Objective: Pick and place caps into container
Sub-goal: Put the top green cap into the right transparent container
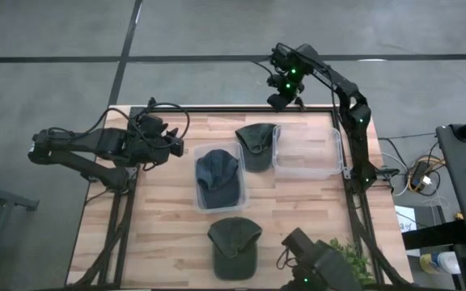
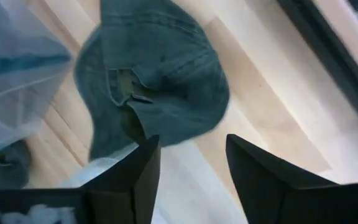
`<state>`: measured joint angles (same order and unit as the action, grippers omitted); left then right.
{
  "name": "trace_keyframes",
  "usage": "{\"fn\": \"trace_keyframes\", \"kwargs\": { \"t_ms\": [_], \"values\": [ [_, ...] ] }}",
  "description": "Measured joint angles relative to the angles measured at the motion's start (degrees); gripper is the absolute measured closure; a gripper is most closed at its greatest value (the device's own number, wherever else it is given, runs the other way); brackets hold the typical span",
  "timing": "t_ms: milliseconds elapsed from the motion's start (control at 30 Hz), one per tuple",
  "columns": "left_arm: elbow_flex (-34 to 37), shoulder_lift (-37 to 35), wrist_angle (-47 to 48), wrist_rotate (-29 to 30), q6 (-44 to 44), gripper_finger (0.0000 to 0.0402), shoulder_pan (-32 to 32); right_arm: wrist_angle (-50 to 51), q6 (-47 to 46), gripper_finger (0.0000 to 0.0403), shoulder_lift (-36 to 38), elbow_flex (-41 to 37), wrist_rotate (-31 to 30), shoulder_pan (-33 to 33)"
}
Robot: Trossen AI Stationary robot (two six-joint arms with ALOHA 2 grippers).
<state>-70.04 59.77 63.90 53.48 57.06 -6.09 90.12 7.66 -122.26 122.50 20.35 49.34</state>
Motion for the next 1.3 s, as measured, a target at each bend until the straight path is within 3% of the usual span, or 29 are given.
{"fn": "trace_keyframes", "kwargs": {
  "t_ms": [167, 533, 867, 1100, 1300],
  "values": [
    [0.00, 0.00, 0.02, 0.52, -0.83, 0.0225, 0.00, -0.08, -4.11, 0.0209, -1.88, 0.07, 5.46, 0.65],
    [0.00, 0.02, 0.20, 2.18, -2.57, 0.0225, 0.00, -0.08, -12.67, 0.0206, -2.35, 0.02, 5.44, 0.56],
    [3.25, 0.00, 0.39, 3.38, -2.81, 0.0225, 0.00, -2.22, -11.29, 0.0202, -2.05, 1.35, 5.20, -2.20],
    [5.97, 0.02, 0.52, 3.03, -0.77, 0.0225, 0.00, -1.93, -12.01, 0.0202, 3.66, 4.84, 5.11, -5.75],
    [6.64, 0.02, 0.52, 3.01, -0.69, 0.0225, 0.00, -2.03, -18.07, 0.0202, 13.89, 3.52, 2.61, -15.94]
  ]
}}
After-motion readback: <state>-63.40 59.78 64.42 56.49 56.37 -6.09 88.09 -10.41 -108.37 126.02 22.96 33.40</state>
